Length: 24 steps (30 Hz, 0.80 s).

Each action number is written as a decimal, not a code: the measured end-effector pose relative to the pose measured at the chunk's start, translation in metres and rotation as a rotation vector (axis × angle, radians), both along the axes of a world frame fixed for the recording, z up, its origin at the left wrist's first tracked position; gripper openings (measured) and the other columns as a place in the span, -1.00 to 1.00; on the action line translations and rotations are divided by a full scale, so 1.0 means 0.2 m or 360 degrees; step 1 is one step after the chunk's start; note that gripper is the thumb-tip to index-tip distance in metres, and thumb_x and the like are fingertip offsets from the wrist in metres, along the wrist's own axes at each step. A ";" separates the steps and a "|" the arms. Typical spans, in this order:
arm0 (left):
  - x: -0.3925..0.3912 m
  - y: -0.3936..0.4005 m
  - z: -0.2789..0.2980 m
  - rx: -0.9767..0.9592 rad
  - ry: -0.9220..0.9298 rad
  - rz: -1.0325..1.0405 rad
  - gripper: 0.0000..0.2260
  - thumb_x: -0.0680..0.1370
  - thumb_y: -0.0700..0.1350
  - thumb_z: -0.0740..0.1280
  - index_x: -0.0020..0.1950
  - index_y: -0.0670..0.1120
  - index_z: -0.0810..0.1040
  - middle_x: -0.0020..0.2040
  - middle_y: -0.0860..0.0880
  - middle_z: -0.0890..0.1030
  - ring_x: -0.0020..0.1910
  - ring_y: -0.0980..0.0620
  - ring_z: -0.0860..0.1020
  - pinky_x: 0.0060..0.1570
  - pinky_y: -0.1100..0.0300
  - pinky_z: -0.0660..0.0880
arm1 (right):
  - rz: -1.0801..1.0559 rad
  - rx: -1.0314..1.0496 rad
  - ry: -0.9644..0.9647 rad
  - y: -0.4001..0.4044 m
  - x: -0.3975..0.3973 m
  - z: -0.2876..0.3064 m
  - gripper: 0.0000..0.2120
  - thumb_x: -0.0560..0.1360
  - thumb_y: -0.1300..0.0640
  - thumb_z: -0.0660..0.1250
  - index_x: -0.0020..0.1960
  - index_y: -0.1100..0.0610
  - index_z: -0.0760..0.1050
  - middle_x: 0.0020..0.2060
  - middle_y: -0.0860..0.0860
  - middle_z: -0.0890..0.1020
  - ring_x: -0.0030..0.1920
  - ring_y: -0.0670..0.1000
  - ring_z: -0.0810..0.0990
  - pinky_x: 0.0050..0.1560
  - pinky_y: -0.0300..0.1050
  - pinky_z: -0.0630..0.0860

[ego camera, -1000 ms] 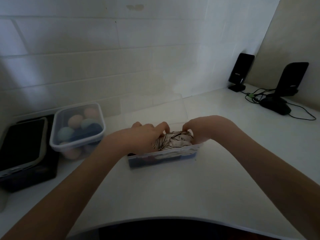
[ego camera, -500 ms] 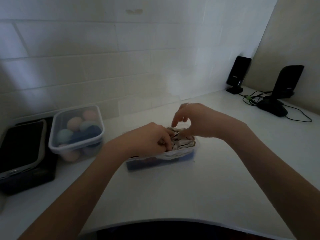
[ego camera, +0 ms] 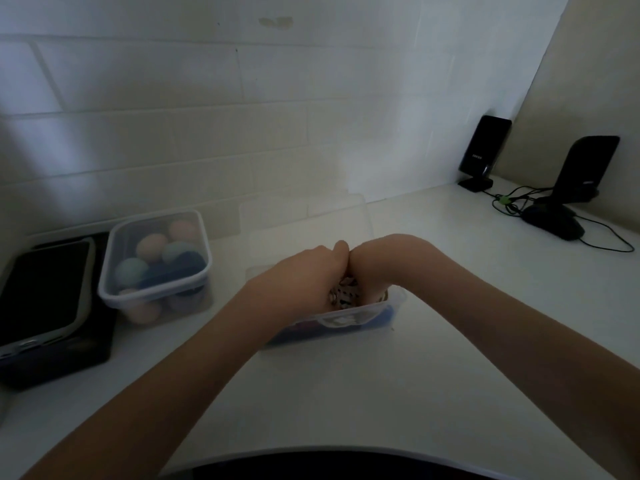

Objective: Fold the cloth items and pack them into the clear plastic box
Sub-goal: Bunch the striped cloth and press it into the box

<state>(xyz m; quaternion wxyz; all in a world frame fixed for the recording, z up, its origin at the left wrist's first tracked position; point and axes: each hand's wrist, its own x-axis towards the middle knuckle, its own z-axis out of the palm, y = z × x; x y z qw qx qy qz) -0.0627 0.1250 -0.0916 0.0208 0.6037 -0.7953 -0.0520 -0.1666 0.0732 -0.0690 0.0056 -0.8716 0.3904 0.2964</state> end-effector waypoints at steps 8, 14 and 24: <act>0.04 -0.05 -0.03 0.0232 -0.0201 -0.0058 -0.48 0.49 -0.12 0.34 0.30 -0.14 0.11 0.02 -0.19 0.57 -0.11 -0.14 0.51 -0.09 -0.02 0.48 | 0.0009 0.0018 -0.0122 -0.02 -0.04 -0.04 -0.53 0.46 -0.02 0.33 0.31 0.13 0.38 0.11 0.05 0.59 -0.03 0.04 0.51 -0.05 -0.15 0.39; 0.07 -0.04 -0.06 0.0187 -0.0067 -0.0034 -0.53 0.50 -0.13 0.28 0.31 -0.07 0.12 0.09 -0.17 0.59 -0.04 -0.16 0.54 0.00 -0.07 0.52 | -0.0043 0.0071 -0.0301 0.00 -0.10 0.03 -0.57 0.44 0.00 0.38 0.26 0.10 0.46 0.10 0.03 0.60 -0.04 0.01 0.52 -0.06 -0.17 0.41; 0.15 0.06 0.01 0.0103 0.0404 0.0021 -0.44 0.42 -0.04 0.42 0.35 0.05 0.27 0.31 -0.02 0.48 0.24 0.02 0.45 0.20 0.05 0.46 | -0.0068 -0.0311 -0.0125 0.01 -0.14 0.04 -0.62 0.41 0.07 0.39 0.22 0.02 0.47 0.09 0.00 0.59 0.15 0.06 0.52 0.11 -0.03 0.28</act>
